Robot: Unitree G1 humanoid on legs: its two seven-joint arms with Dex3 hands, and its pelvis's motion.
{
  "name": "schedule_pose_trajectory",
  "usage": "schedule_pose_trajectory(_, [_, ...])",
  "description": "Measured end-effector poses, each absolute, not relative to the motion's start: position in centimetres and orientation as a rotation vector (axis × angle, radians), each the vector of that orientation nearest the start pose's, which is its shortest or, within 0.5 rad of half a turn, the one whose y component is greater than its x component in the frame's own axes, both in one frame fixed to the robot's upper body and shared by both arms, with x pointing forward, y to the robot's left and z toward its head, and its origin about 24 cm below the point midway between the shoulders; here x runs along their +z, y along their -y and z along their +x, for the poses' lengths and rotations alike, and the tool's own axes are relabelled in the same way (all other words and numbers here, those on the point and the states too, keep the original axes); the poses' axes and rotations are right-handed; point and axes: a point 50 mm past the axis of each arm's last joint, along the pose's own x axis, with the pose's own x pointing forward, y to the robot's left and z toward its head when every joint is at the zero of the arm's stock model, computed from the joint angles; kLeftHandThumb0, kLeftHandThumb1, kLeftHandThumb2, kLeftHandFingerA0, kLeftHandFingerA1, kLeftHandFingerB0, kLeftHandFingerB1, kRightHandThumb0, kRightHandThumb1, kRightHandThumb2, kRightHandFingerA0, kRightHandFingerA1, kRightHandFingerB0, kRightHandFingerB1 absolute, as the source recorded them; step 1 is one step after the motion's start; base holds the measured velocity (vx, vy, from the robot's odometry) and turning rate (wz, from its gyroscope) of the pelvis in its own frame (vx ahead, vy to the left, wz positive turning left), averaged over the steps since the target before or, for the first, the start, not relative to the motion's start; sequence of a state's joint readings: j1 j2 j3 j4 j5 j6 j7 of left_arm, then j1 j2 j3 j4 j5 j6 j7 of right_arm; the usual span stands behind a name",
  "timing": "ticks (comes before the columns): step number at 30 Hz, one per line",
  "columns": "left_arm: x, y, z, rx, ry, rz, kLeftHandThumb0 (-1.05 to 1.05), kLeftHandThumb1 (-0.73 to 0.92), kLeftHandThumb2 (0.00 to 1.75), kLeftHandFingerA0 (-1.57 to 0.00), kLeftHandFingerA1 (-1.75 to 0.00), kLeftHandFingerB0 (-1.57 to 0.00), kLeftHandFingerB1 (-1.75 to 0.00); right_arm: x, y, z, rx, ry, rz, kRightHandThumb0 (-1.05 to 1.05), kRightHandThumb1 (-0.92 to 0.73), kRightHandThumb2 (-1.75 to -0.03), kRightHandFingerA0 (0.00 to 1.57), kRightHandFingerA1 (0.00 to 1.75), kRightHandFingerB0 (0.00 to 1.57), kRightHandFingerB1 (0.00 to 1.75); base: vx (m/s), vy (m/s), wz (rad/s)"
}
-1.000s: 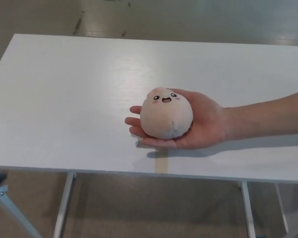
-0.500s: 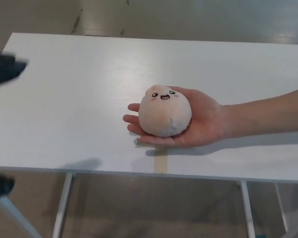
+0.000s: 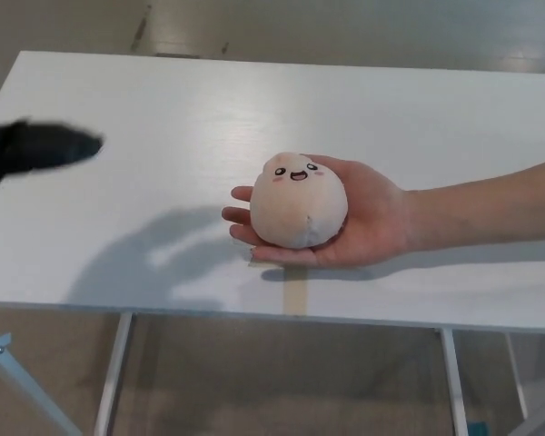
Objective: Use the left hand to take the pink dumpling toy on a person's hand and put it on the desk.
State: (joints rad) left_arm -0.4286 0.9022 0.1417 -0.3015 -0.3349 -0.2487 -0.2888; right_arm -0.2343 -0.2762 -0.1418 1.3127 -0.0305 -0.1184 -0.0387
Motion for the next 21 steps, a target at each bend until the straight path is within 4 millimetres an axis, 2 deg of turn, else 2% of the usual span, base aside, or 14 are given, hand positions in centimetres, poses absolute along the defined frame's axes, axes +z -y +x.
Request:
schedule_pose_trajectory(5, [29.3, -18.8, 28.1, -0.443, 0.812, 0.710, -0.58, 0.38, 0.68, -0.32, -0.42, -0.27, -0.38, -12.4, 26.4, 17.6, -0.260, -0.933, -0.203, -0.29, -0.66, -0.59, 0.58, 0.44, 0.46, 0.39, 0.00, 0.000, 0.00])
schedule_pose_trajectory(6, [29.1, -18.3, 28.7, -0.456, 0.787, 0.716, -0.53, 0.44, 0.54, -0.34, -0.34, -0.29, -0.31, -12.4, 26.4, 17.6, -0.260, -0.932, -0.203, -0.29, -0.66, -0.59, 0.58, 0.44, 0.46, 0.39, 0.00, 0.000, 0.00])
schedule_pose_trajectory(7, [28.9, -17.6, 29.4, -0.472, 0.760, 0.725, -0.54, 0.43, 0.54, -0.31, -0.34, -0.27, -0.30, -12.4, 26.4, 17.7, -0.260, -0.931, -0.203, -0.29, -0.66, -0.59, 0.58, 0.44, 0.46, 0.39, 0.00, 0.000, 0.00])
schedule_pose_trajectory(8, [28.7, -17.1, 30.0, -0.484, 0.738, 0.736, -0.27, 0.21, 0.83, -0.10, -0.51, -0.09, -0.50, -12.4, 26.4, 17.7, -0.260, -0.931, -0.202, -0.29, -0.66, -0.59, 0.58, 0.44, 0.46, 0.39, 0.00, 0.000, 0.00])
schedule_pose_trajectory(11, [28.4, -16.3, 30.7, -0.502, 0.705, 0.752, -0.28, 0.20, 0.82, -0.07, -0.50, -0.07, -0.49, -12.4, 26.4, 17.7, -0.260, -0.930, -0.202, -0.29, -0.66, -0.59, 0.58, 0.44, 0.45, 0.39, 0.00, 0.000, 0.00])
schedule_pose_trajectory(12, [27.8, -15.1, 31.7, -0.527, 0.655, 0.783, -0.54, 0.43, 0.54, -0.22, -0.31, -0.17, -0.28, -12.4, 26.4, 17.7, -0.260, -0.929, -0.202, -0.29, -0.66, -0.59, 0.58, 0.44, 0.45, 0.39, 0.00, 0.000, 0.00])
schedule_pose_trajectory(13, [27.8, -15.1, 31.7, -0.527, 0.655, 0.783, -0.53, 0.43, 0.54, -0.20, -0.30, -0.15, -0.28, -12.4, 26.4, 17.7, -0.260, -0.929, -0.202, -0.29, -0.66, -0.59, 0.58, 0.44, 0.46, 0.39, 0.00, 0.000, 0.00])
schedule_pose_trajectory(14, [27.5, -14.1, 32.4, -0.546, 0.615, 0.810, -0.53, 0.43, 0.54, -0.20, -0.30, -0.15, -0.28, -12.4, 26.4, 17.8, -0.260, -0.927, -0.202, -0.29, -0.66, -0.59, 0.58, 0.44, 0.46, 0.39, 0.00, 0.000, 0.00])
schedule_pose_trajectory(15, [27.2, -13.5, 32.9, -0.560, 0.590, 0.829, -0.30, 0.21, 0.81, 0.00, -0.47, 0.00, -0.48, -12.4, 26.4, 17.8, -0.260, -0.927, -0.202, -0.29, -0.66, -0.59, 0.58, 0.44, 0.46, 0.39, 0.00, 0.000, 0.00])
schedule_pose_trajectory(17, [26.7, -12.5, 33.6, -0.582, 0.543, 0.862, -0.30, 0.22, 0.81, 0.00, -0.48, 0.00, -0.48, -12.3, 26.4, 17.9, -0.260, -0.925, -0.202, -0.29, -0.66, -0.59, 0.58, 0.44, 0.46, 0.39, 0.00, 0.000, 0.00])
schedule_pose_trajectory(18, [26.4, -12.0, 33.9, -0.592, 0.516, 0.883, -0.49, 0.41, 0.55, -0.13, -0.29, -0.07, -0.23, -12.3, 26.4, 17.9, -0.260, -0.924, -0.201, -0.29, -0.66, -0.59, 0.57, 0.44, 0.45, 0.39, 0.00, 0.000, 0.00])
schedule_pose_trajectory(19, [26.3, -11.9, 34.1, -0.596, 0.508, 0.888, -0.48, 0.34, 0.64, -0.09, -0.30, -0.04, -0.23, -12.3, 26.4, 17.9, -0.260, -0.924, -0.201, -0.29, -0.66, -0.59, 0.57, 0.44, 0.45, 0.39, 0.00, 0.000, 0.00])
schedule_pose_trajectory(20, [25.8, -11.1, 34.6, -0.612, 0.463, 0.920, -0.43, 0.33, 0.63, -0.09, -0.29, -0.05, -0.23, -12.3, 26.4, 17.9, -0.260, -0.923, -0.201, -0.29, -0.66, -0.59, 0.57, 0.44, 0.45, 0.39, 0.00, 0.000, 0.00])
schedule_pose_trajectory(21, [25.6, -10.9, 34.7, -0.618, 0.449, 0.930, -0.33, 0.40, 0.54, -0.10, -0.27, -0.02, -0.25, -12.3, 26.4, 17.9, -0.260, -0.923, -0.201, -0.29, -0.66, -0.59, 0.57, 0.44, 0.45, 0.39, 0.00, 0.000, 0.00])
